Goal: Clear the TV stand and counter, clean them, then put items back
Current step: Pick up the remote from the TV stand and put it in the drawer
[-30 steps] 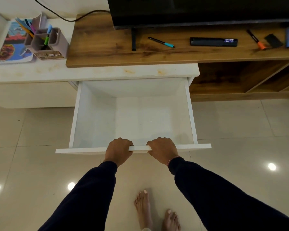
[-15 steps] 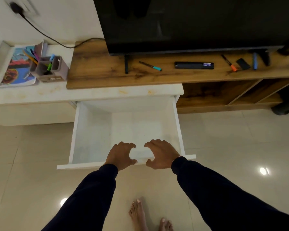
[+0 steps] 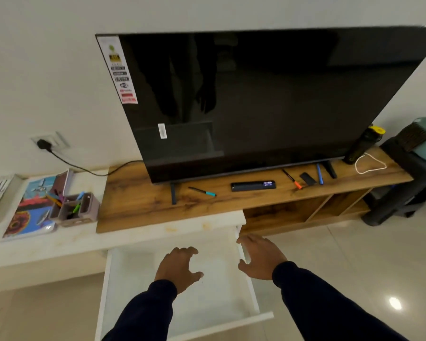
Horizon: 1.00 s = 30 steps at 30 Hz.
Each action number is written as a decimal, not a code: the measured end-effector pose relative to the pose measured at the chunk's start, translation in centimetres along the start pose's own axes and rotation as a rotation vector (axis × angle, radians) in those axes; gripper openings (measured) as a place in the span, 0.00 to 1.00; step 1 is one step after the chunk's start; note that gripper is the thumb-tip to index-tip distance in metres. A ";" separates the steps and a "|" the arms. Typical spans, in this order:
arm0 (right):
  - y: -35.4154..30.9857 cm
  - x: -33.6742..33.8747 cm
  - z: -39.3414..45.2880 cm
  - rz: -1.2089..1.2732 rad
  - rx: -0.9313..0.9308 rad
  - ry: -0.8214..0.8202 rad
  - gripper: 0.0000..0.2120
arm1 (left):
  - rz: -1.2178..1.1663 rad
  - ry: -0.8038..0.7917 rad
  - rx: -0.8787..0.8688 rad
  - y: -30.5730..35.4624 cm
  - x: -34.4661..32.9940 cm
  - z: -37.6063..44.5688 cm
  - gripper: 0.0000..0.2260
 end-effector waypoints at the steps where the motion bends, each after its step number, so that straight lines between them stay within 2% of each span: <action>1: 0.4 0.9 0.4 0.006 -0.015 0.014 0.28 | 0.006 0.004 -0.004 0.2 0.8 0.6 0.28; 7: 3.3 6.3 3.9 0.058 -0.090 0.053 0.25 | 0.070 0.015 -0.043 2.4 5.1 6.2 0.28; 13: 9.2 8.8 10.1 0.062 -0.165 0.036 0.28 | 0.163 0.019 -0.127 6.4 5.4 15.0 0.27; 19: 19.5 9.3 17.8 0.117 -0.252 0.038 0.25 | 0.208 -0.030 -0.128 10.5 2.1 27.3 0.24; 23: 27.4 9.1 22.5 0.157 -0.379 0.081 0.22 | 0.289 -0.063 -0.133 13.2 -0.7 34.7 0.23; 27: 34.8 8.0 27.2 0.301 -0.522 0.132 0.23 | 0.358 -0.068 -0.130 14.7 -3.7 41.4 0.24; 30: 37.5 7.6 29.5 0.288 -0.582 0.177 0.24 | 0.425 -0.105 -0.146 15.1 -5.5 44.0 0.25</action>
Point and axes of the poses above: each hand's wrist, its own z-axis towards the middle knuckle, its own x-axis out of the back of the hand, y = z × x, the point moved 4 cm from there along z, towards the middle knuckle, and after that the axes turned 9 degrees about -x, right-handed, at the moved point
